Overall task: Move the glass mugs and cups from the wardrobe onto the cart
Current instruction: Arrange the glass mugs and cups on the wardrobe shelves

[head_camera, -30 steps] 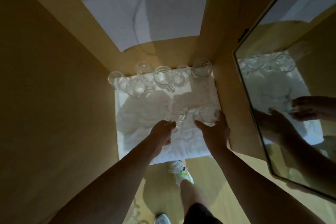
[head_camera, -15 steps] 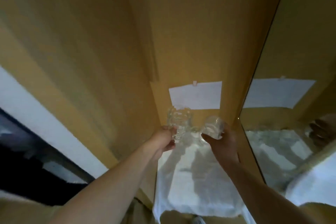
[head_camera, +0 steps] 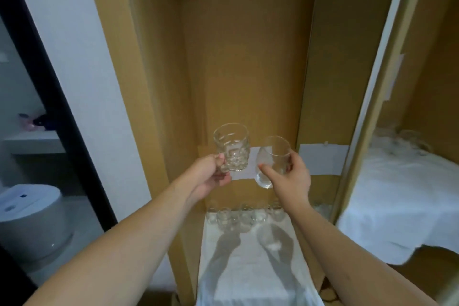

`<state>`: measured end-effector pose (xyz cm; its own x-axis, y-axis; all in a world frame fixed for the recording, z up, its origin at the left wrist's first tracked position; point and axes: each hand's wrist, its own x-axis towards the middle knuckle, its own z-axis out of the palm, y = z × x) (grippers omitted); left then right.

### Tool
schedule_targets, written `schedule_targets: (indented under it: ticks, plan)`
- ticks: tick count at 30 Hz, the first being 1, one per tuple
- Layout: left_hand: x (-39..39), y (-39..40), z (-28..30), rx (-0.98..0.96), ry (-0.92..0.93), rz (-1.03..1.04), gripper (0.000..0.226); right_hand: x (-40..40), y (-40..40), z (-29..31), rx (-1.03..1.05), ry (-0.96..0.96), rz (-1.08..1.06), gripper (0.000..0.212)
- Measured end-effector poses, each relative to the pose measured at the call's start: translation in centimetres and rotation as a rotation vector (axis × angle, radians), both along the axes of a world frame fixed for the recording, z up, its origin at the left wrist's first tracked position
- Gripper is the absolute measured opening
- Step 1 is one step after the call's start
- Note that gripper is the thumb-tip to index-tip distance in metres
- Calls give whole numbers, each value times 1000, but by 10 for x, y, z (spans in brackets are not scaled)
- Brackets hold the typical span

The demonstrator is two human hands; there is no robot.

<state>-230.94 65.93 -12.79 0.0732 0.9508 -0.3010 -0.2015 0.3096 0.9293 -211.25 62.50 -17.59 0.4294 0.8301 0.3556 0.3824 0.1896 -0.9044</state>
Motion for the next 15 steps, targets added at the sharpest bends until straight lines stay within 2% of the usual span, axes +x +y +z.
schedule_targets:
  ticks: [8, 15]
  plan:
    - [46, -54, -5, -14, -57, -88, 11, 47, -62, 9, 76, 153, 15, 72]
    - [144, -104, -5, -24, -120, -101, 12, 141, -126, 12, 76, 250, 9, 83]
